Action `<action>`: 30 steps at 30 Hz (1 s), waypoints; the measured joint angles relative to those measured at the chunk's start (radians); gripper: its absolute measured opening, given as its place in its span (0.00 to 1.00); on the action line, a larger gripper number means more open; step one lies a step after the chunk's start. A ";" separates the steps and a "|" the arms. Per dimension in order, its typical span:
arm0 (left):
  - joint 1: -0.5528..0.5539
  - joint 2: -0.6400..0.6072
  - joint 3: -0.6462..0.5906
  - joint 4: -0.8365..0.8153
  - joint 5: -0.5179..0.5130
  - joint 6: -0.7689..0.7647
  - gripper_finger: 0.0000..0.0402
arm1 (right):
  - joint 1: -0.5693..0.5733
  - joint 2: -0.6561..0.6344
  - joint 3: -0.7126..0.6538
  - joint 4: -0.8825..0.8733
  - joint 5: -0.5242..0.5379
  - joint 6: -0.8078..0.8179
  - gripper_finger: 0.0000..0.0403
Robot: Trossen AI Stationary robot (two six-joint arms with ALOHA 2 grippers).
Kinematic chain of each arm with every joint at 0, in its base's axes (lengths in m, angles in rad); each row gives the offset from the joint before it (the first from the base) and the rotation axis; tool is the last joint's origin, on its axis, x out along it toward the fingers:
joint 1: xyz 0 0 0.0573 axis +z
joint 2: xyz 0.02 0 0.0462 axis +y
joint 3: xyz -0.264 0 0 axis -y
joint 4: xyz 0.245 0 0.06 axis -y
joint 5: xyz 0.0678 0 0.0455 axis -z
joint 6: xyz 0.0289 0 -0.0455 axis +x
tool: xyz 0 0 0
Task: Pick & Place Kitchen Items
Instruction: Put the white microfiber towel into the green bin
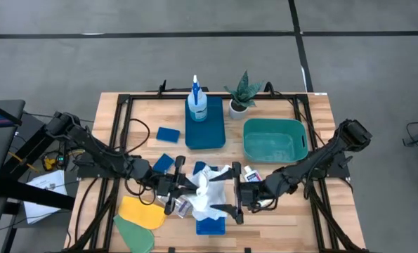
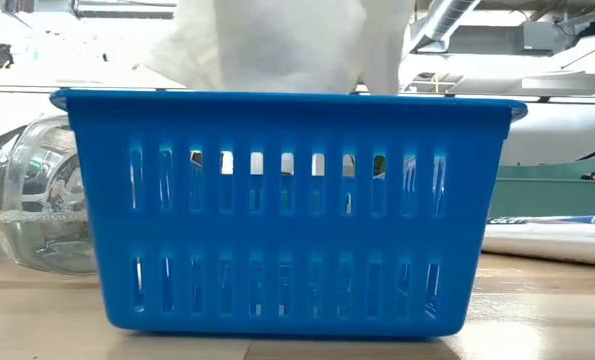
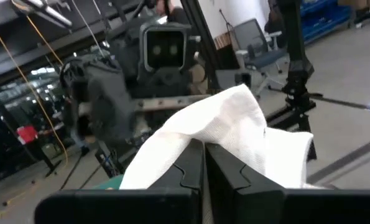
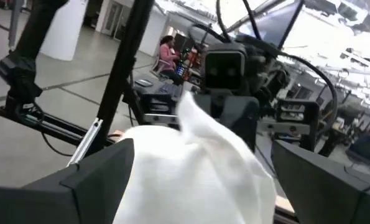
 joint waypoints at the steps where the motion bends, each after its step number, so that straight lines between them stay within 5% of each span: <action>1: 0.000 0.011 0.000 0.026 0.009 0.006 0.00 | -0.007 0.004 0.000 -0.003 -0.001 0.010 0.92; 20: 0.000 0.091 0.000 0.268 0.021 0.075 0.00 | -0.052 0.021 0.000 -0.036 -0.076 0.154 0.91; 30: 0.000 0.091 -0.001 0.319 0.111 0.027 0.00 | -0.091 0.021 0.000 -0.060 -0.142 0.257 0.91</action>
